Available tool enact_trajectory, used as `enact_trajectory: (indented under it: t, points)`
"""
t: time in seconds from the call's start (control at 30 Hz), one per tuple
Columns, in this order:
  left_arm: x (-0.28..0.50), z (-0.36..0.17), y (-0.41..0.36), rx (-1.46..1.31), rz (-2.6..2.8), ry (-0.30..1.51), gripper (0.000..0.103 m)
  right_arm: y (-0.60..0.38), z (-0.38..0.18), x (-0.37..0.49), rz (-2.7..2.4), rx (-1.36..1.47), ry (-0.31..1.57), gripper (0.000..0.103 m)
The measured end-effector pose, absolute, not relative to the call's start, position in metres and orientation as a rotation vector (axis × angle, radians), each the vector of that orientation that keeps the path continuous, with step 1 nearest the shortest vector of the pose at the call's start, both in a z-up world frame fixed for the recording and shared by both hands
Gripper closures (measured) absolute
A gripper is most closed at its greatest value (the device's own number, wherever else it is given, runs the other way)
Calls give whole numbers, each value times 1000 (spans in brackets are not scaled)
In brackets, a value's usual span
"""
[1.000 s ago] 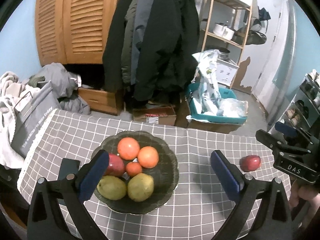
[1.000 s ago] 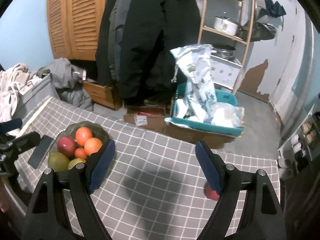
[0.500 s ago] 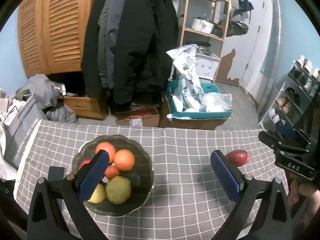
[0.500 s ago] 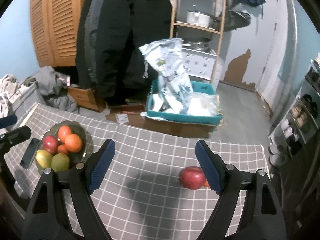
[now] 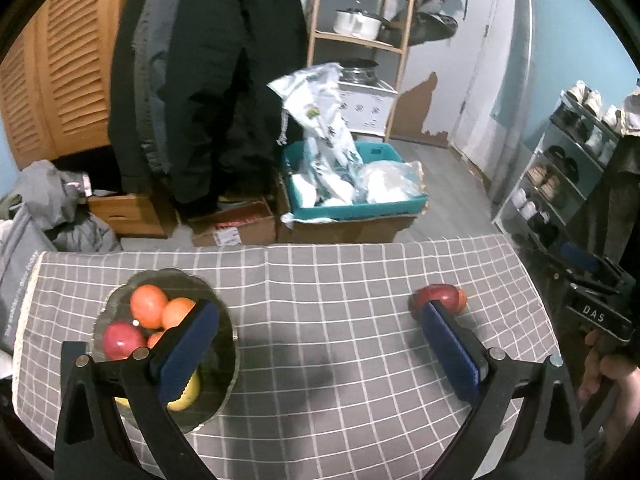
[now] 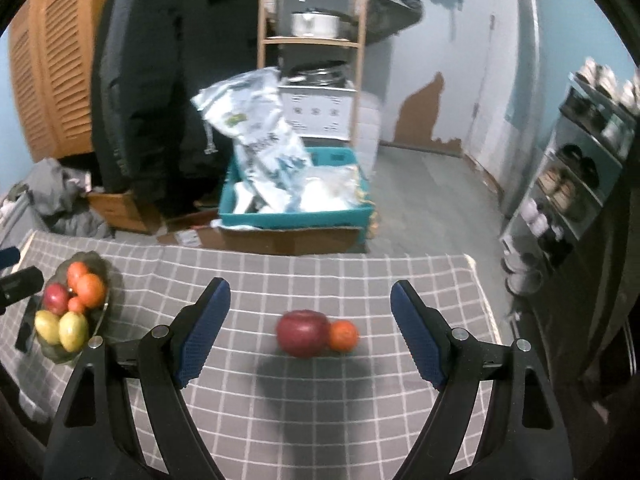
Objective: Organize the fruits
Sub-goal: 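Move both tools from the bowl toward the red apple and small orange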
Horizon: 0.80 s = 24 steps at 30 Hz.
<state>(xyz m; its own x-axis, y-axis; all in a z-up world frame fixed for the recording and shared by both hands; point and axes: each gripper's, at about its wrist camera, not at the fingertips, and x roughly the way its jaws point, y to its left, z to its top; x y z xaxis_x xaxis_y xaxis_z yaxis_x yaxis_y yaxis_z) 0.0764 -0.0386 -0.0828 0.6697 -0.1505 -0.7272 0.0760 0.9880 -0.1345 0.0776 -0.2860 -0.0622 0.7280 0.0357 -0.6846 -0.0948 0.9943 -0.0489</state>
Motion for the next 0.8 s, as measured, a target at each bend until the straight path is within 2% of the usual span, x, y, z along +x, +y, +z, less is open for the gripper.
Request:
enact_trajectory:
  t: [0.43, 0.8]
  points:
    - [90, -98, -102, -18, -201, 865, 1, -344, -71, 70, -22, -42, 771, 20]
    - [111, -125, -144, 29, -241, 927, 1, -360, -100, 82, -49, -53, 856, 20]
